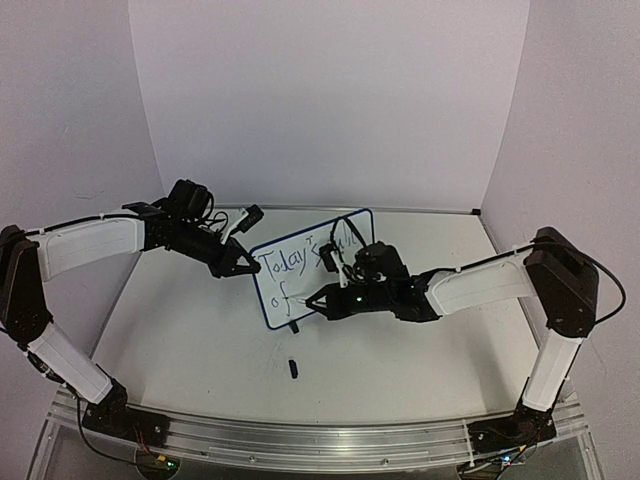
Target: Write a sentence on the whiteboard
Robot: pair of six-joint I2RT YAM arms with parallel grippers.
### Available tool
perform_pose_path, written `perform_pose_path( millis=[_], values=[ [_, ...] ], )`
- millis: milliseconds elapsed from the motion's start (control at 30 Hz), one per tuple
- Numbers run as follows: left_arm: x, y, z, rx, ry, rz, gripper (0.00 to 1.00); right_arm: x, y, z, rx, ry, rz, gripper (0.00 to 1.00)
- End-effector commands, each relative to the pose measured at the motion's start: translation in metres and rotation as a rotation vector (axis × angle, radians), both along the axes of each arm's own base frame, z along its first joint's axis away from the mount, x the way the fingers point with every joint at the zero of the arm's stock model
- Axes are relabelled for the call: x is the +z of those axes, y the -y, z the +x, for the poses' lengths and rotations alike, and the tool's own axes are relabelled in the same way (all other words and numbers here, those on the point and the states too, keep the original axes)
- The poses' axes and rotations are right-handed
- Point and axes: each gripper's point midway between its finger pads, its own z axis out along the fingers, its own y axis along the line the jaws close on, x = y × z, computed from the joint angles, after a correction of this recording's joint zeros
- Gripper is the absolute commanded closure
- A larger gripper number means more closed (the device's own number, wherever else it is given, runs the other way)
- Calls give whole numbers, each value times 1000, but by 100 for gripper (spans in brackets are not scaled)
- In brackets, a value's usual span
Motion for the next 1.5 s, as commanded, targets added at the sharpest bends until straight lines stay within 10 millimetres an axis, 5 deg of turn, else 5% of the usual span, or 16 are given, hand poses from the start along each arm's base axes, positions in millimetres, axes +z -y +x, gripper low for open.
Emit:
perform_pose_path(
  millis=[0,433,800,1000,1467],
  values=[
    [-16,-1,-9,-12,-53,57,100,18,7,9,-50,52,16,100],
    [-16,-1,-9,-11,-53,58,100,24,5,6,-30,57,31,100],
    [-15,-1,-10,-14,-50,55,100,57,19,-6,-18,92,70,100],
    [-16,0,-11,-16,-50,60,100,45,38,4,-52,72,44,100],
    [-17,0,-11,-16,-50,63,100,48,34,24,-53,95,49,100]
  ],
)
